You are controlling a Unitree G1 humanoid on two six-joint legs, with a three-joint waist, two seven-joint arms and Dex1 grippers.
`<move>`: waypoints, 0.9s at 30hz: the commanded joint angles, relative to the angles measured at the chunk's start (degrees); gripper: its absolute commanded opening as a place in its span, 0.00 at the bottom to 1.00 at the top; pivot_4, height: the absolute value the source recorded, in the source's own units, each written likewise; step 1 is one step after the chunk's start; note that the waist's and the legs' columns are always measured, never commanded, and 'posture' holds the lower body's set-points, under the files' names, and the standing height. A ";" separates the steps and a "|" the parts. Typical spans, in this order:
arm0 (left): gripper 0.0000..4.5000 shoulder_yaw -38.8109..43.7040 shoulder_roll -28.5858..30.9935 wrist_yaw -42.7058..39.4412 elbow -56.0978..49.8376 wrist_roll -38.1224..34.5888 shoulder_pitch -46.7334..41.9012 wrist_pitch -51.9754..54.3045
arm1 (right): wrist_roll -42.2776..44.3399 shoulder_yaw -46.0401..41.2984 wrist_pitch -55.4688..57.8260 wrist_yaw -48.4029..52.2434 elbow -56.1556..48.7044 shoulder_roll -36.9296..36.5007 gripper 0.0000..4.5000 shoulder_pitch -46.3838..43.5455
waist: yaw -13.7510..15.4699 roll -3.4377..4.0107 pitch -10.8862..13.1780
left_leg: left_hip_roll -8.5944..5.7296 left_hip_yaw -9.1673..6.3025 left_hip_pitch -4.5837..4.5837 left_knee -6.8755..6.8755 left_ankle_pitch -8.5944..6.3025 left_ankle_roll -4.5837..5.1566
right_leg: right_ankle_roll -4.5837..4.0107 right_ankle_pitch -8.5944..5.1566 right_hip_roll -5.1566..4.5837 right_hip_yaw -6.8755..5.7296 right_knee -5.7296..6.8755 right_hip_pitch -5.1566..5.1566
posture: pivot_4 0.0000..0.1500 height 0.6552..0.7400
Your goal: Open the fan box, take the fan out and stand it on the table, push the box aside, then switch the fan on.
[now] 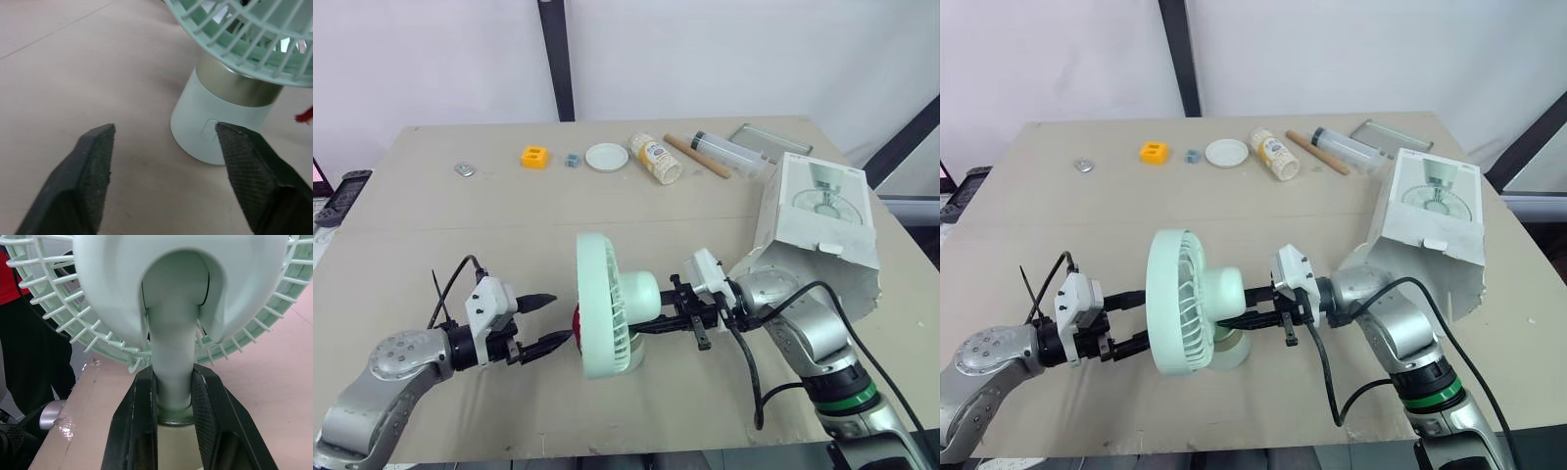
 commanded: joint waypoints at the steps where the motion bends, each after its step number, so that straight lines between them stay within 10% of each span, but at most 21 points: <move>1: 0.41 -0.98 1.37 -1.30 -2.33 1.20 1.29 -1.43 | -1.02 0.12 -1.08 -0.15 0.92 0.00 0.09 -0.23 | 0.00 0.00 0.00 | 0.00 0.00 0.01 0.00 0.00 0.00 | 0.00 0.00 0.00 0.01 0.00 0.01 | 1.00 1.00; 7: 0.01 -4.31 0.12 -0.95 -1.56 2.91 0.15 -2.30 | -1.02 0.34 -0.92 -0.61 0.63 -0.15 0.09 -0.19 | 0.00 0.00 -0.01 | 0.00 0.00 0.03 0.01 0.00 0.00 | 0.00 0.00 0.00 0.00 0.00 0.03 | 1.00 1.00; 27: 0.01 -10.25 -1.72 -2.19 0.62 4.44 -2.67 -2.89 | -0.90 0.15 -0.91 -1.46 -1.44 -1.54 0.09 1.98 | 0.02 -0.01 -0.03 | 0.00 -0.01 0.04 0.03 -0.01 0.02 | 0.00 0.00 0.00 0.00 0.02 0.06 | 1.00 1.00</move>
